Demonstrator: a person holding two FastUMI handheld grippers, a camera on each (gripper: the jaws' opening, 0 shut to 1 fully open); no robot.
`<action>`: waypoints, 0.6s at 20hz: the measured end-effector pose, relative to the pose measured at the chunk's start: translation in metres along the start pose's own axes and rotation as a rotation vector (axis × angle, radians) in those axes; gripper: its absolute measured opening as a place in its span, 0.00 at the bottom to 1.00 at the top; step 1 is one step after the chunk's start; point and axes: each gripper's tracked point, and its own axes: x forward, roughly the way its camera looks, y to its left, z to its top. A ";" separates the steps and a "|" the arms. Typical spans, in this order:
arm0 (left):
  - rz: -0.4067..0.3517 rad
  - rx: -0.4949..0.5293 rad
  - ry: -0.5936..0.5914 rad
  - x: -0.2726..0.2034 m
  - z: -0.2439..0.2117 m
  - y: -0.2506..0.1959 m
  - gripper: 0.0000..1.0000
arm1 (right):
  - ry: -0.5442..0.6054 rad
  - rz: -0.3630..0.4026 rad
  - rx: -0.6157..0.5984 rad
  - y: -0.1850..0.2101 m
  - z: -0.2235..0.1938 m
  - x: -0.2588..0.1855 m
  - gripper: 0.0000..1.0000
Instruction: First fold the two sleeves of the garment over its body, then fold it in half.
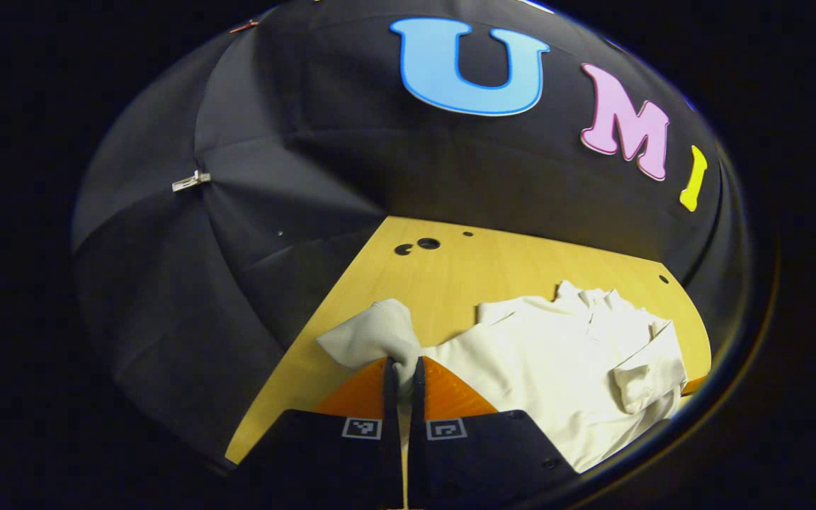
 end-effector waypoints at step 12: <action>-0.175 0.126 0.020 -0.016 -0.014 -0.170 0.08 | 0.010 0.010 0.039 -0.043 0.017 0.000 0.88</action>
